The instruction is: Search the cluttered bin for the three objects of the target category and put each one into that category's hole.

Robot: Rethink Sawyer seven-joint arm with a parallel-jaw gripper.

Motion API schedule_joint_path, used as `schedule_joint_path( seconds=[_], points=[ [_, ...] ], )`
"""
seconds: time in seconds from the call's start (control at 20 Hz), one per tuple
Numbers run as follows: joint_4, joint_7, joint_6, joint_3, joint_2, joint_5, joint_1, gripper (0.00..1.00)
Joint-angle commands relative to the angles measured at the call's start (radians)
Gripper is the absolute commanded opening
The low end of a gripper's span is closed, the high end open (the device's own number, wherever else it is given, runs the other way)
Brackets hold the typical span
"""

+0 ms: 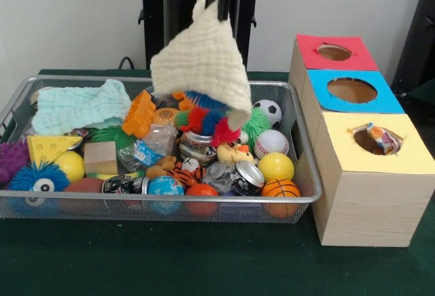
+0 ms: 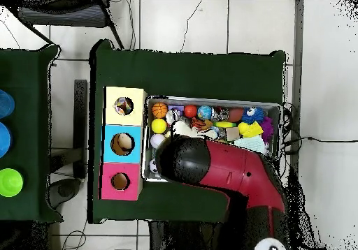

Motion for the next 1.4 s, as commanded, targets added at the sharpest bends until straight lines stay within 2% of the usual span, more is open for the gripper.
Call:
schedule_joint_path(
  seconds=[0.05, 0.55, 1.15, 1.3, 1.4],
  points=[
    [-0.083, -0.039, 0.180, 0.010, -0.107, -0.055, -0.017, 0.00],
    [-0.035, -0.041, 0.128, 0.041, -0.138, -0.050, -0.047, 0.00],
    [-0.026, -0.027, 0.128, 0.045, -0.152, -0.058, -0.050, 0.00],
    [-0.006, -0.014, 0.104, 0.044, -0.152, -0.055, -0.046, 0.00],
    [0.034, 0.008, 0.052, 0.046, -0.140, -0.046, -0.041, 0.00]
  ],
)
